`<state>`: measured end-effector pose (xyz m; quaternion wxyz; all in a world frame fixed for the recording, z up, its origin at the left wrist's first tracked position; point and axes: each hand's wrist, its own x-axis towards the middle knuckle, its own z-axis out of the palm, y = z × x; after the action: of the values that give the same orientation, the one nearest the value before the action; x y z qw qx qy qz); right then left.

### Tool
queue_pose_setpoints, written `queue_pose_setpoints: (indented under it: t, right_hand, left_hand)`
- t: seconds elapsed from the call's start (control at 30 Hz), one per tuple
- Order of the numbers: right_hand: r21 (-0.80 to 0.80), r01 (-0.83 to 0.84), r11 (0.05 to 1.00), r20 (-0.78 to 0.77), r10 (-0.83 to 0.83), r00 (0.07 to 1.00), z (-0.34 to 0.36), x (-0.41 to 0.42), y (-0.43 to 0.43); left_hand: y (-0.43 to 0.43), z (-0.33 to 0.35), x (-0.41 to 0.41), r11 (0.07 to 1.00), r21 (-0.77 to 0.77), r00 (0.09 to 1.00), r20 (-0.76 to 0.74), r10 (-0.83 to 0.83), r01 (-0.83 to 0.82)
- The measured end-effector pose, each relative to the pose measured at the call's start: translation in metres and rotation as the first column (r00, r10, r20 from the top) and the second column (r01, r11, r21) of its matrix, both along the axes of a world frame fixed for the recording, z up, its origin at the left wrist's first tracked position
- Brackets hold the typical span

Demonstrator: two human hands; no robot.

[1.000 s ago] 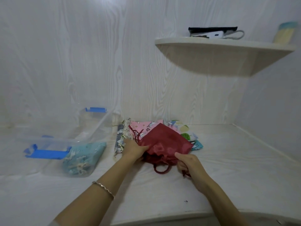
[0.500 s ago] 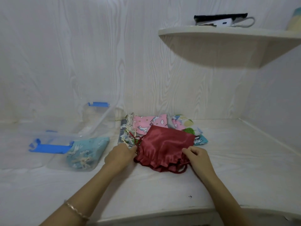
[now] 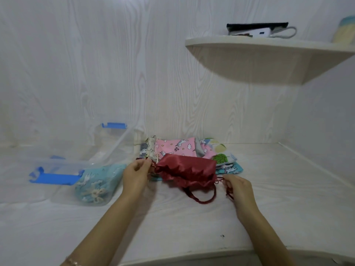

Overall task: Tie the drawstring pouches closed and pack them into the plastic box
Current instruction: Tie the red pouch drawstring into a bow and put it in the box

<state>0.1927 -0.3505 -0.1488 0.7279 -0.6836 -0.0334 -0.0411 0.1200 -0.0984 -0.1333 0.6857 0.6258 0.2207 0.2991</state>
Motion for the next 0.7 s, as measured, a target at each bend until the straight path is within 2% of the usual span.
queue_pose_setpoints:
  t: [0.03,0.1,0.17,0.2,0.23,0.27,0.37,0.43,0.5,0.57,0.63,0.7]
  right_hand:
    - [0.065,-0.015,0.998,-0.019,0.016,1.0,0.002,0.0,0.002]
    - [0.327,-0.135,0.935,-0.062,0.164,0.985,0.009,-0.002,0.008]
    - [0.626,-0.203,0.753,-0.096,0.333,0.938,0.014,-0.002,0.009]
    - [0.725,-0.201,0.659,-0.094,0.384,0.919,0.015,-0.001,0.009]
    - [0.782,-0.186,0.595,-0.097,0.411,0.907,0.016,-0.001,0.009]
    - [0.796,-0.169,0.581,-0.107,0.41,0.906,0.016,-0.001,0.01]
    - [0.786,-0.116,0.607,-0.153,0.373,0.915,0.017,-0.006,0.014]
    - [0.801,-0.048,0.596,-0.197,0.34,0.92,0.016,-0.005,0.013]
    - [0.808,0.012,0.589,-0.232,0.299,0.926,0.013,0.001,0.009]
    - [0.773,0.022,0.633,-0.246,0.267,0.932,0.009,0.005,0.006]
    - [0.642,-0.016,0.767,-0.242,0.222,0.945,0.005,0.006,0.007]
    - [0.468,-0.041,0.883,-0.211,0.157,0.965,0.002,0.005,0.009]
  left_hand:
    - [-0.002,0.004,-0.003,0.997,-0.068,0.998,0.058,-0.027,0.031]
    - [-0.01,0.014,-0.007,0.971,-0.221,0.983,0.177,-0.056,0.096]
    - [-0.016,0.022,-0.009,0.94,-0.322,0.968,0.247,-0.035,0.116]
    - [-0.017,0.024,-0.01,0.925,-0.358,0.962,0.272,-0.025,0.125]
    - [-0.017,0.025,-0.009,0.911,-0.388,0.956,0.291,-0.023,0.141]
    - [-0.017,0.025,-0.01,0.898,-0.41,0.953,0.303,-0.03,0.159]
    - [-0.02,0.024,-0.014,0.84,-0.508,0.94,0.34,-0.008,0.191]
    - [-0.021,0.024,-0.014,0.794,-0.58,0.92,0.385,0.07,0.182]
    - [-0.017,0.022,-0.014,0.815,-0.566,0.914,0.387,0.124,0.129]
    - [-0.014,0.021,-0.016,0.874,-0.481,0.923,0.363,0.13,0.066]
    - [-0.015,0.022,-0.02,0.946,-0.324,0.937,0.334,0.1,0.015]
    - [-0.016,0.022,-0.024,0.996,0.022,0.961,0.265,0.078,-0.087]
